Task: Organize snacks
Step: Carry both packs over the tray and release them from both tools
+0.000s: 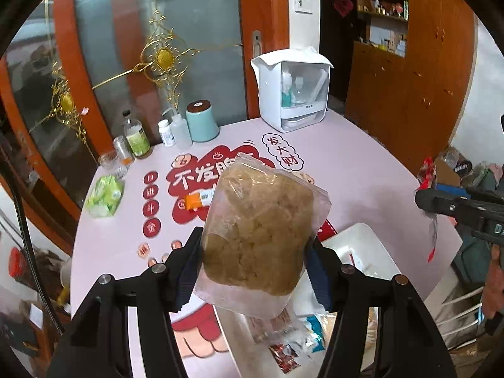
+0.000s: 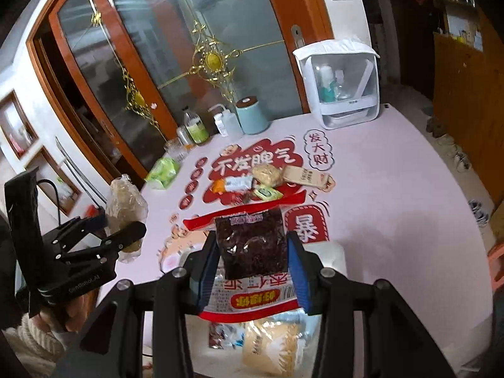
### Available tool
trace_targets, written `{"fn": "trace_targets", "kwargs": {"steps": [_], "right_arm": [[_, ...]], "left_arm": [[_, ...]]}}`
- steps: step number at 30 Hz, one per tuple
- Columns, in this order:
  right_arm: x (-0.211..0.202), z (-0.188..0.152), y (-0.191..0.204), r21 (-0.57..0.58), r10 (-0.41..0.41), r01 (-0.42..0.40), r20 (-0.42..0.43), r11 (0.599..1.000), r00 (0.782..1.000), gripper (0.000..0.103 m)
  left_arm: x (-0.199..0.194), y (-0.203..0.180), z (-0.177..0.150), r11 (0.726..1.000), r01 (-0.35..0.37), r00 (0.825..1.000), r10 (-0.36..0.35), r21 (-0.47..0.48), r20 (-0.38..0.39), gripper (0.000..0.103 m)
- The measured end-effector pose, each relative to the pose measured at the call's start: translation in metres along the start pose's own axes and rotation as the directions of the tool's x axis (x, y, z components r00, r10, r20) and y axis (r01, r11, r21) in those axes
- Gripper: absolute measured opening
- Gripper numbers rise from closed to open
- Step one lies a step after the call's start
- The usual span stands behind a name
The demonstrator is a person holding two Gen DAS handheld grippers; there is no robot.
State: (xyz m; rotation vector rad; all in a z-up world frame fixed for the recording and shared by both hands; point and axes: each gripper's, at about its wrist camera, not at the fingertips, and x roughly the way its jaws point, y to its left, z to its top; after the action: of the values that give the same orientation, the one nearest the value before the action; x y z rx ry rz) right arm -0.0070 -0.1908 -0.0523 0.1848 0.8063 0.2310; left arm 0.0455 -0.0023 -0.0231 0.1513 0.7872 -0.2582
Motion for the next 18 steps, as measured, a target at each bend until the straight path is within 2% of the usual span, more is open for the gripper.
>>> {"fn": "trace_targets", "kwargs": {"steps": [9, 15, 18], "right_arm": [[0.013, -0.036, 0.015, 0.002, -0.062, 0.063, -0.080, 0.998, 0.995, 0.043], [0.018, -0.043, 0.018, 0.022, -0.103, 0.106, -0.095, 0.994, 0.990, 0.043], [0.021, -0.045, 0.021, 0.020, -0.099, 0.102, -0.108, 0.995, 0.989, 0.045]], "left_arm": [[0.013, -0.014, -0.049, 0.999, -0.031, 0.998, 0.031, -0.015, -0.052, 0.059], [0.016, -0.025, -0.062, 0.999, -0.038, 0.998, 0.037, -0.009, -0.055, 0.059], [0.012, -0.028, -0.064, 0.999, -0.045, 0.998, 0.044, -0.003, -0.041, 0.060]]}}
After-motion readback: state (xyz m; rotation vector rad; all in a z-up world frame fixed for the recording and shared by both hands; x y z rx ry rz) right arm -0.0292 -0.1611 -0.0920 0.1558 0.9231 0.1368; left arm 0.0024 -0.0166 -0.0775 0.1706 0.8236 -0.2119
